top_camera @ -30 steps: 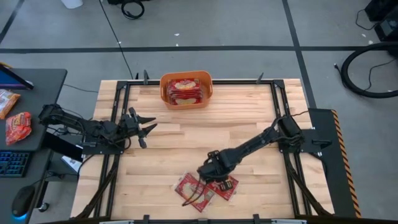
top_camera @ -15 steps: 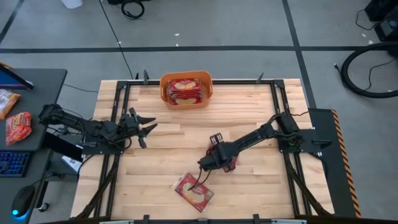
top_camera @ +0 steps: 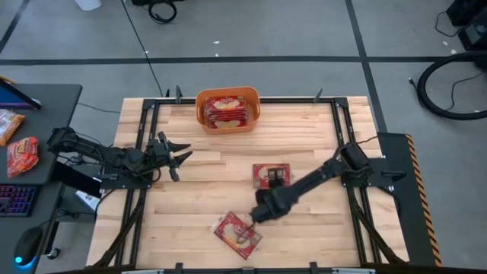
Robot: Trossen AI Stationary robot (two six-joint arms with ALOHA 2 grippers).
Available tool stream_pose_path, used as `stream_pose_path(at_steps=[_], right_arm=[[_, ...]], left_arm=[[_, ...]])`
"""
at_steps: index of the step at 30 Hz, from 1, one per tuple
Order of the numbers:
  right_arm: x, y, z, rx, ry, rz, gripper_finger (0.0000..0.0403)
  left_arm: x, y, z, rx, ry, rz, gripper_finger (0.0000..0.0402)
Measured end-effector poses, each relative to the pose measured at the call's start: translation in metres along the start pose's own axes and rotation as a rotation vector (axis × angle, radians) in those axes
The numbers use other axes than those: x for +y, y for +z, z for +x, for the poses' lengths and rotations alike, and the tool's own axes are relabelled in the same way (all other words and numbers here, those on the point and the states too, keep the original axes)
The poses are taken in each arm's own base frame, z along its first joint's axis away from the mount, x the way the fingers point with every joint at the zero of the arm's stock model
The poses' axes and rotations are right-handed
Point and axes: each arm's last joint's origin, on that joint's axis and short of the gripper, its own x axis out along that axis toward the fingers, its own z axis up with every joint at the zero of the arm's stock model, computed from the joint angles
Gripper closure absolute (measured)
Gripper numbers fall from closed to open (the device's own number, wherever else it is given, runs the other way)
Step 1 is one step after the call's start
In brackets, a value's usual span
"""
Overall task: Sort popcorn bags into baskets
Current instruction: Put the red popcorn bag into the orange bin
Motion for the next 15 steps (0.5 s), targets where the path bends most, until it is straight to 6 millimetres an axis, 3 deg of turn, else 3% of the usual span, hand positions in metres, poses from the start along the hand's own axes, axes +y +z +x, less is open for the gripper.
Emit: stream_pose_path(at_steps=[6,15], right_arm=[[0.019,-0.031,0.004,0.025,-0.194,0.078,0.0275],[0.033,-0.048,0.009,0.111,-0.063,0.104,0.0244]], left_arm=[[0.000,0.000,0.000,0.000,0.000,-0.002,0.0272],[0.000,0.000,0.000,0.000,0.000,-0.012,0.0272]])
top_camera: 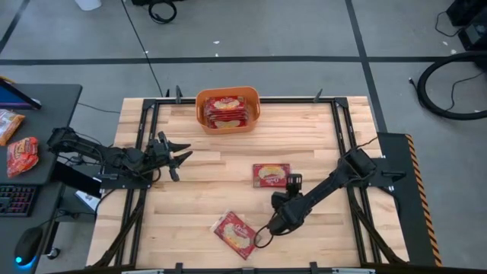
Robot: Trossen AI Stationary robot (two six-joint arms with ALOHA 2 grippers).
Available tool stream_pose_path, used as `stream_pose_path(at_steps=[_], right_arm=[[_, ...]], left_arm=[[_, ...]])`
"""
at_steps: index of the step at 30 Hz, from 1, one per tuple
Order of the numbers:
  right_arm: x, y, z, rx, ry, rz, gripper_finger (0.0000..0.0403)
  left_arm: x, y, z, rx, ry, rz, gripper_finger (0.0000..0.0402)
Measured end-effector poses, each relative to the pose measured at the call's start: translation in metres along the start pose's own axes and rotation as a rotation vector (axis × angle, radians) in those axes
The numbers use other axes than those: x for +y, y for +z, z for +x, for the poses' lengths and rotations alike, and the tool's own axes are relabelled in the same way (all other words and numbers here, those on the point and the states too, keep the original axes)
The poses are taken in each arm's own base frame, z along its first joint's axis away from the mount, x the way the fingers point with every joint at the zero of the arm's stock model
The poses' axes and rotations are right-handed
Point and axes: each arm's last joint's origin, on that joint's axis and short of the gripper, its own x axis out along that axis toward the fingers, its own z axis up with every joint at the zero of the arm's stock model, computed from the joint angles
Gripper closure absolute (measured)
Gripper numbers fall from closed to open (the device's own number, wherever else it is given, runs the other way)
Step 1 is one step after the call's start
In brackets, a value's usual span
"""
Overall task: Sort popcorn bags into baskets
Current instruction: Put the red popcorn bag into the orange bin
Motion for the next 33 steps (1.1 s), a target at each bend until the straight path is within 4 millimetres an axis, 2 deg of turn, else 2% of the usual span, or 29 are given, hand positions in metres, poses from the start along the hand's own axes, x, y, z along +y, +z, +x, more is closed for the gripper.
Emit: stream_pose_path(at_steps=[4,8,11,15,24,33], right_arm=[[-0.009,-0.009,-0.004,-0.071,0.117,0.070,0.0224],[-0.025,-0.023,-0.002,-0.155,0.153,0.126,0.0205],[-0.029,-0.031,0.002,-0.204,0.164,0.105,0.0199],[-0.022,-0.039,0.012,-0.237,0.138,0.071,0.0202],[0.003,-0.039,0.033,-0.271,-0.039,-0.020,0.0207],[0.004,-0.033,0.040,-0.309,-0.125,-0.084,0.0226]], left_arm=[[0.000,0.000,0.000,0.001,0.000,0.002,0.0272],[0.000,0.000,0.000,0.002,0.000,0.002,0.0272],[0.000,0.000,0.000,0.001,0.000,0.002,0.0272],[0.000,0.000,0.000,0.001,0.000,0.002,0.0272],[0.000,-0.001,0.000,0.007,0.001,0.006,0.0272],[0.000,-0.001,0.000,0.007,0.000,0.005,0.0272]])
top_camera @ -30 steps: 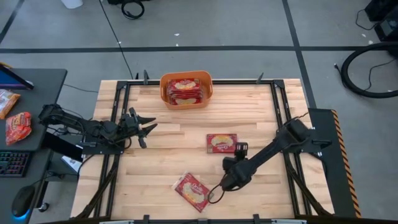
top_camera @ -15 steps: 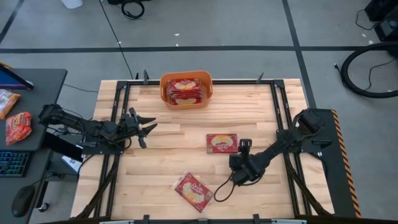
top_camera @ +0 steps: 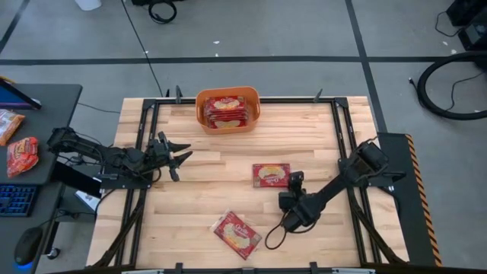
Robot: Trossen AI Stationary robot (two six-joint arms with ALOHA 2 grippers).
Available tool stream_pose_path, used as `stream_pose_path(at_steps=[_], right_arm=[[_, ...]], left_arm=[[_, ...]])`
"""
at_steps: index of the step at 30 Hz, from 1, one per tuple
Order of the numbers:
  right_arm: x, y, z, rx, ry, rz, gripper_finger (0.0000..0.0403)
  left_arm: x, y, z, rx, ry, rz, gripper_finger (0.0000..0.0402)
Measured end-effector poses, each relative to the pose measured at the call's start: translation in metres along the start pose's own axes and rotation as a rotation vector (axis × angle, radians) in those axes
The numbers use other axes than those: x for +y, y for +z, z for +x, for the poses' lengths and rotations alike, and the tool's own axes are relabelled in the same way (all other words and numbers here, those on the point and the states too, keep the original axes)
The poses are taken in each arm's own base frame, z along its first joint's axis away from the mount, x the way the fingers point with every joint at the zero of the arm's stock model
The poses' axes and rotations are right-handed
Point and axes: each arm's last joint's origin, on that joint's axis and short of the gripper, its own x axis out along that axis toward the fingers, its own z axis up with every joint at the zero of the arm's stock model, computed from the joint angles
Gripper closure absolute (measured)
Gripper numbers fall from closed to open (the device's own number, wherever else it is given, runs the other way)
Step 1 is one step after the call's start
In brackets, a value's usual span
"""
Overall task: Sort popcorn bags into baskets
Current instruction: Put the red popcorn bag into the orange bin
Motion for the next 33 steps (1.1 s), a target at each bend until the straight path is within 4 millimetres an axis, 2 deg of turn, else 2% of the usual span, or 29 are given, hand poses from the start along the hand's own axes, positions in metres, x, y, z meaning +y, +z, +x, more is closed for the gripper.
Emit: stream_pose_path(at_steps=[5,13,16,20,22,28,33], right_arm=[[-0.004,0.003,0.006,0.032,0.038,0.002,0.0279],[-0.008,0.004,0.010,0.069,0.066,0.015,0.0389],[-0.009,0.006,0.007,0.096,0.088,0.013,0.0391],[-0.019,0.015,-0.007,0.131,0.097,0.019,0.0392],[-0.027,0.022,-0.016,0.127,0.137,0.033,0.0397],[-0.069,0.039,-0.031,0.122,0.320,0.170,0.0398],[-0.103,0.042,-0.035,0.136,0.499,0.272,0.0399]], left_arm=[[0.000,0.000,0.000,0.000,0.000,-0.001,0.0272],[0.000,0.000,0.000,0.001,0.000,-0.004,0.0272],[0.000,-0.001,0.000,0.007,-0.010,-0.026,0.0272],[-0.008,-0.004,0.003,0.041,-0.185,-0.021,0.0272],[-0.013,-0.007,0.007,0.057,-0.217,0.014,0.0272],[-0.029,-0.014,0.025,0.038,-0.217,0.172,0.0268],[-0.040,-0.028,0.038,0.066,-0.222,0.267,0.0237]])
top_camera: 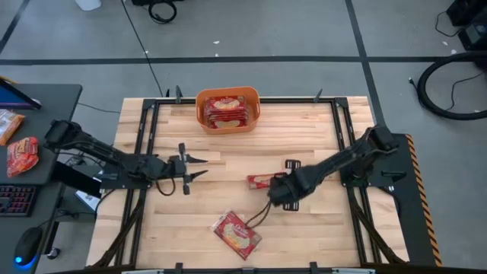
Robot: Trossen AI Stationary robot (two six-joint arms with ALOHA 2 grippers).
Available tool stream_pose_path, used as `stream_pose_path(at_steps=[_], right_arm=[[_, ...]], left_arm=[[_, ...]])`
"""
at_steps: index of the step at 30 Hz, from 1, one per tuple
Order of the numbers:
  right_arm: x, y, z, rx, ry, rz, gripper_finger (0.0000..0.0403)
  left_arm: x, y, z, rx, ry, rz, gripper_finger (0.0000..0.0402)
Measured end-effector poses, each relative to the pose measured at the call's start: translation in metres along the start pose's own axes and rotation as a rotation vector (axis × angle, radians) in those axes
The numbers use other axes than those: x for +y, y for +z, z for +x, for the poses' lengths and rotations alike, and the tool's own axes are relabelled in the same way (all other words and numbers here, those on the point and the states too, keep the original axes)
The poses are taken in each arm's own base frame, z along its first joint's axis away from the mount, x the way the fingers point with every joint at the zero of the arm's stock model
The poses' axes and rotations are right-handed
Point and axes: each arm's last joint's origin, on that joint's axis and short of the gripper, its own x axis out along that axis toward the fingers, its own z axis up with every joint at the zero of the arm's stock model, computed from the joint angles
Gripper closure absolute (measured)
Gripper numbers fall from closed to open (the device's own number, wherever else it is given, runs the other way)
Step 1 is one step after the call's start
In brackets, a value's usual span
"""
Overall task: Sort popcorn bags into baskets
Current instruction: Put the red popcorn bag into the orange bin
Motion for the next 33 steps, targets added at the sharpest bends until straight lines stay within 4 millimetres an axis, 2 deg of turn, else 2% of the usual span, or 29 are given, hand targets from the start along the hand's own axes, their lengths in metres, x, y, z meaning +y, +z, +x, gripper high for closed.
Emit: stream_pose_path(at_steps=[5,10,20,26,33], right_arm=[[-0.022,0.008,-0.011,0.005,0.206,0.075,0.0400],[-0.040,0.018,-0.018,-0.040,0.365,0.146,0.0400],[-0.052,0.039,-0.018,-0.154,0.577,0.151,0.0400],[-0.054,0.040,-0.018,-0.164,0.596,0.152,0.0400],[-0.052,0.047,-0.021,-0.246,0.618,0.111,0.0400]], left_arm=[[-0.008,-0.007,0.012,0.002,-0.003,0.027,0.0177],[-0.019,-0.009,0.025,0.007,-0.139,0.039,0.0136],[-0.037,-0.001,0.062,0.057,-0.161,0.058,0.0132],[-0.033,-0.005,0.082,0.104,-0.125,-0.009,0.0132],[-0.030,-0.015,0.101,0.144,-0.224,-0.053,0.0149]])
